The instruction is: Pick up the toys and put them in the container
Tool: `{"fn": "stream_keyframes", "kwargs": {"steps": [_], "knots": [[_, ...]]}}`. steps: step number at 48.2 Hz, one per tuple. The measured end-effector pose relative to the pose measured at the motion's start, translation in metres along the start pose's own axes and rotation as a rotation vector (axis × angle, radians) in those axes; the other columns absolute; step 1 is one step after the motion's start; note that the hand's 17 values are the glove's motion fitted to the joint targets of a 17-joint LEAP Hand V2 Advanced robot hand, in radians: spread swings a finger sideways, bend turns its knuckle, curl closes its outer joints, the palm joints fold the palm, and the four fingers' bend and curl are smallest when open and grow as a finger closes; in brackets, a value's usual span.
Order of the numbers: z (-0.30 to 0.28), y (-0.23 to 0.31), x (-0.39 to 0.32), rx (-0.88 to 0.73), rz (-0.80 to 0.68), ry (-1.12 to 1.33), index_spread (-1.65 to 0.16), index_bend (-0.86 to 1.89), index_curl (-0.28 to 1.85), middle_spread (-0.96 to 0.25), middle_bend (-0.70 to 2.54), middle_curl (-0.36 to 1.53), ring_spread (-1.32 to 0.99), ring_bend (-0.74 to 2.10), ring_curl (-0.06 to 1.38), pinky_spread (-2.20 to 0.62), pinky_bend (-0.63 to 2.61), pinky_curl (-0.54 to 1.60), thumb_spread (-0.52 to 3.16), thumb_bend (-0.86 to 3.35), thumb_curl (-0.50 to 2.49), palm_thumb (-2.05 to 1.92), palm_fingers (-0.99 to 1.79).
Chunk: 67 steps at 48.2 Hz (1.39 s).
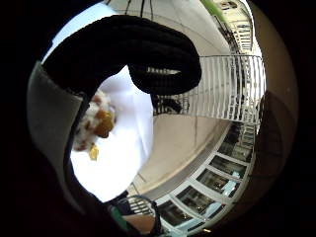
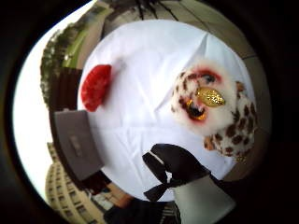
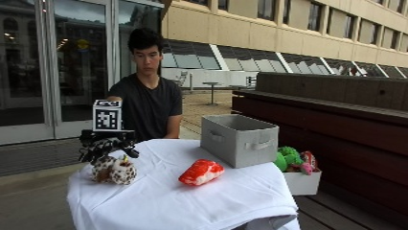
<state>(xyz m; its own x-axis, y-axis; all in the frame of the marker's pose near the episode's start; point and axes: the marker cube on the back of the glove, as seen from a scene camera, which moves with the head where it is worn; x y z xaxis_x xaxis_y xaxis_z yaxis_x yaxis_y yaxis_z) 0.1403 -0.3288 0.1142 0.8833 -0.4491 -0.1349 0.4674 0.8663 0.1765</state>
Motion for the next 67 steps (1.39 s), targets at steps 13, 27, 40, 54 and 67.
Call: {"fn": "stream_keyframes", "kwargs": {"steps": [13,27,40,54,67], "knots": [[0.044,0.016,0.006,-0.143,0.031,-0.057,-0.30,-0.02,0.02,0.03,0.19,0.34,0.02,0.54,0.32,0.03,1.37,0.36,1.09,0.09,0.36,0.34,-0.24],[0.056,0.023,0.004,-0.082,0.051,-0.113,-0.32,0.03,0.00,-0.06,0.57,0.48,-0.12,0.85,0.39,-0.07,1.22,0.31,1.15,0.38,0.50,0.86,0.21],[0.041,0.021,-0.008,0.071,0.041,0.076,-0.37,0.01,-0.03,-0.22,1.10,0.60,-0.36,1.24,0.47,-0.40,1.10,0.29,0.70,0.40,0.66,1.02,0.90],[0.019,0.036,-0.024,-0.143,0.105,-0.051,-0.37,0.18,0.03,-0.27,1.02,0.53,-0.36,1.18,0.44,-0.51,0.88,0.29,0.57,0.73,0.83,1.19,1.19],[-0.074,0.044,-0.065,-0.091,0.074,-0.125,-0.37,0.24,0.09,-0.32,0.87,0.49,-0.40,1.12,0.43,-0.47,0.85,0.32,0.42,0.33,0.80,0.70,1.10]]}}
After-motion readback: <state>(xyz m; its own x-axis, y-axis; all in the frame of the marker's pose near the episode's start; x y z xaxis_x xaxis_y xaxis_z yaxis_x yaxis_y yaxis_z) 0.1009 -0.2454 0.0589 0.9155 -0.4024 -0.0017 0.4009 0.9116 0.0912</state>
